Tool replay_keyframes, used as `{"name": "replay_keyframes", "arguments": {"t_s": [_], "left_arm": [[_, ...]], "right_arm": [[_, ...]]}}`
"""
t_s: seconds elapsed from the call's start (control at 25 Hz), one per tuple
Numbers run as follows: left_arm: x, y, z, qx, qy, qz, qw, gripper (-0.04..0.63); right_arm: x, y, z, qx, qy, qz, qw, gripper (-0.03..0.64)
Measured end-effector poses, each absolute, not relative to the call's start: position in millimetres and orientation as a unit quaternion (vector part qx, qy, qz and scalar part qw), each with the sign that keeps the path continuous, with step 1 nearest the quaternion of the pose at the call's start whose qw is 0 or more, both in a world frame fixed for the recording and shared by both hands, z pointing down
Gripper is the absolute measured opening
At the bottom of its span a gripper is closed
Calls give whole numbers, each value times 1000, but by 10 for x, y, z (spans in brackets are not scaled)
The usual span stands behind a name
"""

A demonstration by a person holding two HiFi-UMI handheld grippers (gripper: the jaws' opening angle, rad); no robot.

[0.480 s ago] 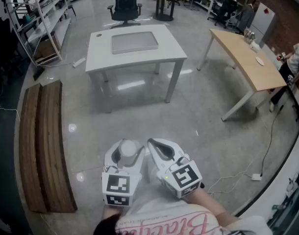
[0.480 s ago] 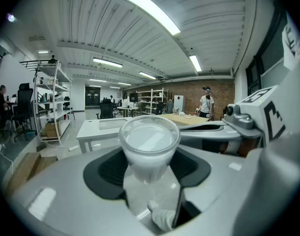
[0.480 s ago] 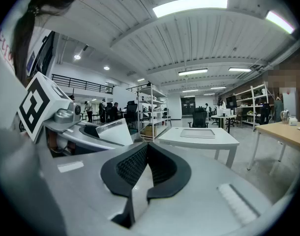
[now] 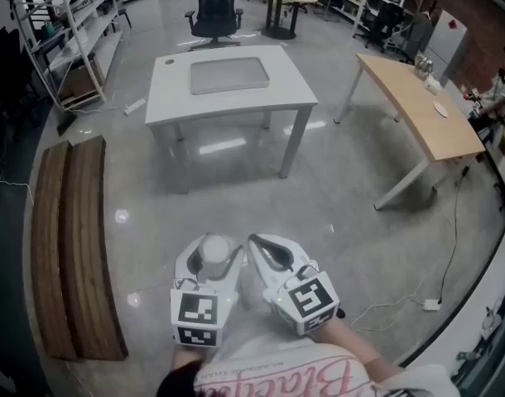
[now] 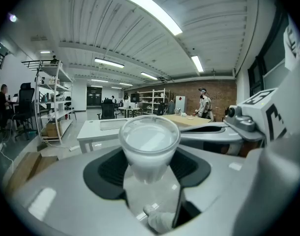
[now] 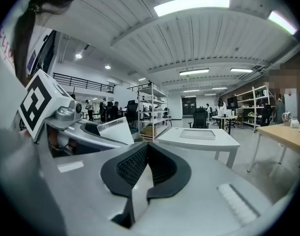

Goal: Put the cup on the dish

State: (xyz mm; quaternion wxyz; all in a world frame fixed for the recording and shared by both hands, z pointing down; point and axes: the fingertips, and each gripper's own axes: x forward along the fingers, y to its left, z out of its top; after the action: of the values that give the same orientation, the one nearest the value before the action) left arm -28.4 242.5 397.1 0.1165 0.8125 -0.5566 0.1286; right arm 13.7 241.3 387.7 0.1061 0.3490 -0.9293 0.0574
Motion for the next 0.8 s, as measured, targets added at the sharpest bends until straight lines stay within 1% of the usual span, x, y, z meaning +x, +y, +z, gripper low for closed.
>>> {"name": "replay_keyframes", "arguments": {"t_s": [0.4, 0.8], "left_arm": [[-283, 1936, 4042, 809, -555, 141, 130, 255], [-343, 1024, 3937, 805, -562, 145, 125, 255]], "right_arm": [[174, 1855, 3928, 354, -927, 84, 94, 2], [108, 1012, 3850, 338, -933, 82, 92, 2]]}}
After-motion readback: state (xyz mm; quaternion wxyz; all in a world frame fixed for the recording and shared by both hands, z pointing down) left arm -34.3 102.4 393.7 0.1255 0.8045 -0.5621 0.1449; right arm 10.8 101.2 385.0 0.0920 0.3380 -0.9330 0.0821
